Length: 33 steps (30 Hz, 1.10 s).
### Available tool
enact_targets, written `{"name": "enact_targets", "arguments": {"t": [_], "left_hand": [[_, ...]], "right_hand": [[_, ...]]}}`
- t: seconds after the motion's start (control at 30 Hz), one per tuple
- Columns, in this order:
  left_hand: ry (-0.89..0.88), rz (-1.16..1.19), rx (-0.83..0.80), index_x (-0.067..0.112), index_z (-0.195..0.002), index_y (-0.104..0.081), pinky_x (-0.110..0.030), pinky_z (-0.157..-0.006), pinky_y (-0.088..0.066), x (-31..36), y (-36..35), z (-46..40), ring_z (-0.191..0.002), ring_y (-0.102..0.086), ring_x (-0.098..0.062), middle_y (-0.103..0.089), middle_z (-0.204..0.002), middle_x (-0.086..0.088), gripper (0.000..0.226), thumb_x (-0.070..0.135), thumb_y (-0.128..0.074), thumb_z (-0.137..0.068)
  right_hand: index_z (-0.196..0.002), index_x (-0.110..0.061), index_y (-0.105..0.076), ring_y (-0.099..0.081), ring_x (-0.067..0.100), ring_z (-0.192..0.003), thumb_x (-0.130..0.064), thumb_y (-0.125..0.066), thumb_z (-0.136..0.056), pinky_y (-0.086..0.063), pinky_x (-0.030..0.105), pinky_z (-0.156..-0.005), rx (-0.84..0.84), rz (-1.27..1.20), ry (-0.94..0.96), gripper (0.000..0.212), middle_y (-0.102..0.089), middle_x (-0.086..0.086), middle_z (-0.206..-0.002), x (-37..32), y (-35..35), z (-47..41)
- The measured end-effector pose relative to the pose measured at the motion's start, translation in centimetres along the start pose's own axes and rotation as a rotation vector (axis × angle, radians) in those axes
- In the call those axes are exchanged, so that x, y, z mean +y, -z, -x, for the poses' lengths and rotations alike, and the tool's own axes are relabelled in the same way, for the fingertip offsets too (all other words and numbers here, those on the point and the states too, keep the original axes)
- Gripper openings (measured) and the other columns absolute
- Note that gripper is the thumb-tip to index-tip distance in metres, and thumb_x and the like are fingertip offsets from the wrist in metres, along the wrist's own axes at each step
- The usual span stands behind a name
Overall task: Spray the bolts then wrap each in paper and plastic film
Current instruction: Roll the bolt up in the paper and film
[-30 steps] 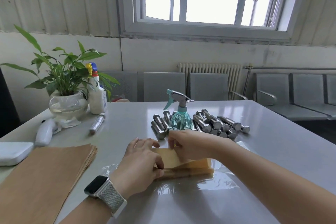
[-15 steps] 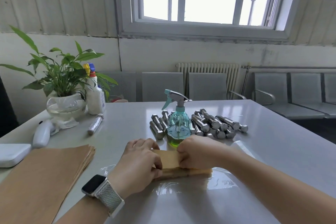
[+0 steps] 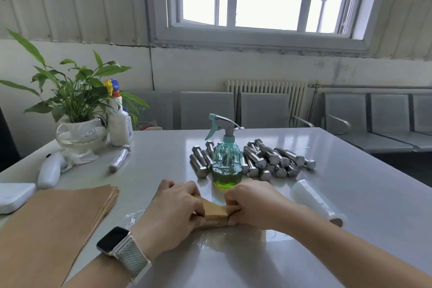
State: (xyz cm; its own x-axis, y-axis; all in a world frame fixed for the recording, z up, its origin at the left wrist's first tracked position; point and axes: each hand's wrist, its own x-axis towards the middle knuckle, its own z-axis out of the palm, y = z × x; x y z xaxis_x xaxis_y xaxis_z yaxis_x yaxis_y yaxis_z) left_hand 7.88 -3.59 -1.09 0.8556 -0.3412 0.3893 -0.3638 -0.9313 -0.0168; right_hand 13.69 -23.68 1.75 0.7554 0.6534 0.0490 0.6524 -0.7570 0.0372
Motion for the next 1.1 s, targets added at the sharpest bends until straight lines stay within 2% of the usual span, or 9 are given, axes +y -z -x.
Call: {"name": "enact_targets", "arguments": {"t": [0.13, 0.3, 0.4, 0.47, 0.63, 0.7, 0.83, 0.9, 1.1], "left_hand": [[-0.114, -0.011, 0.108, 0.038, -0.074, -0.074, -0.027, -0.08, -0.029, -0.5, 0.4, 0.7, -0.07, -0.061, -0.008, -0.06, -0.082, 0.015, 0.012, 0.048, -0.08, -0.071], [-0.252, -0.039, 0.225, 0.034, -0.076, -0.069, -0.028, -0.083, -0.035, -0.4, 0.3, 1.4, -0.066, -0.059, -0.01, -0.059, -0.077, 0.013, 0.021, 0.039, -0.053, -0.089], [-0.271, 0.002, 0.278, 0.028, -0.083, -0.06, -0.028, -0.083, -0.036, -0.2, 0.2, 1.4, -0.067, -0.059, -0.011, -0.058, -0.072, 0.013, 0.005, 0.027, -0.064, -0.087], [-0.213, 0.088, 0.237, 0.028, -0.094, -0.061, -0.027, -0.085, -0.035, -0.2, 0.2, 1.4, -0.07, -0.061, -0.007, -0.06, -0.072, 0.016, 0.028, 0.025, -0.081, -0.075], [-0.161, -0.012, 0.09, 0.034, -0.072, -0.067, -0.025, -0.082, -0.031, 0.0, 0.6, 0.4, -0.065, -0.061, -0.007, -0.056, -0.068, 0.014, 0.02, 0.035, -0.086, -0.066], [-0.146, -0.005, 0.047, 0.033, -0.069, -0.066, -0.023, -0.08, -0.029, 0.0, 0.8, 0.1, -0.067, -0.061, -0.007, -0.056, -0.07, 0.014, 0.018, 0.037, -0.084, -0.065], [-0.06, 0.05, -0.039, 0.031, -0.077, -0.064, -0.024, -0.082, -0.026, 0.2, 0.9, -0.4, -0.081, -0.056, -0.003, -0.053, -0.082, 0.015, 0.053, 0.077, -0.038, -0.08], [0.006, 0.094, -0.052, 0.03, -0.074, -0.064, -0.027, -0.082, -0.027, 0.3, 1.0, -1.1, -0.08, -0.055, -0.001, -0.057, -0.086, 0.015, 0.064, 0.073, -0.02, -0.089], [0.037, -0.007, -0.103, 0.032, -0.076, -0.056, -0.026, -0.082, -0.028, 0.3, 0.8, -2.0, -0.079, -0.057, -0.003, -0.067, -0.09, 0.015, 0.024, 0.056, -0.056, -0.083]], "right_hand": [[-0.089, -0.027, -0.06, -0.055, 0.025, -0.092, -0.037, -0.072, -0.082, -0.029, 0.031, -0.06, 0.043, -0.001, 0.005, 0.018, -0.063, -0.002, -0.092, -0.2, -0.3, 0.2], [-0.097, -0.027, -0.063, -0.057, 0.023, -0.098, -0.037, -0.064, -0.088, -0.028, 0.031, -0.064, 0.144, 0.0, 0.015, 0.014, -0.067, -0.002, -0.1, -0.2, -1.2, 0.9], [-0.1, -0.026, -0.061, -0.057, 0.023, -0.099, -0.036, -0.059, -0.091, -0.026, 0.031, -0.065, 0.168, 0.001, 0.038, 0.014, -0.066, -0.002, -0.104, -0.4, -1.4, 1.5], [-0.1, -0.026, -0.06, -0.058, 0.023, -0.098, -0.034, -0.055, -0.093, -0.025, 0.031, -0.067, 0.206, 0.006, 0.059, 0.012, -0.066, -0.003, -0.104, -0.6, -1.7, 1.9], [-0.099, -0.024, -0.058, -0.059, 0.022, -0.095, -0.021, -0.047, -0.093, -0.036, 0.031, -0.077, 0.263, 0.073, 0.087, 0.013, -0.065, -0.004, -0.1, -1.2, -2.1, 2.9], [-0.085, -0.025, -0.06, -0.062, 0.016, -0.08, -0.022, -0.063, -0.085, -0.044, 0.029, -0.07, 0.318, 0.156, 0.108, 0.004, -0.066, -0.007, -0.083, -1.5, -2.2, 3.3], [-0.06, -0.027, -0.056, -0.056, 0.009, -0.05, -0.028, -0.088, -0.054, -0.043, 0.022, -0.046, 0.434, 0.195, 0.12, 0.033, -0.055, -0.011, -0.053, -1.7, -3.0, 3.9], [-0.061, -0.027, -0.055, -0.055, 0.01, -0.05, -0.025, -0.088, -0.05, -0.043, 0.023, -0.045, 0.441, 0.219, 0.126, 0.035, -0.053, -0.01, -0.053, -1.8, -3.4, 4.1], [-0.063, -0.029, -0.055, -0.056, 0.011, -0.055, -0.025, -0.085, -0.056, -0.043, 0.024, -0.047, 0.468, 0.216, 0.139, 0.032, -0.055, -0.011, -0.057, -1.4, -4.1, 4.5]]}}
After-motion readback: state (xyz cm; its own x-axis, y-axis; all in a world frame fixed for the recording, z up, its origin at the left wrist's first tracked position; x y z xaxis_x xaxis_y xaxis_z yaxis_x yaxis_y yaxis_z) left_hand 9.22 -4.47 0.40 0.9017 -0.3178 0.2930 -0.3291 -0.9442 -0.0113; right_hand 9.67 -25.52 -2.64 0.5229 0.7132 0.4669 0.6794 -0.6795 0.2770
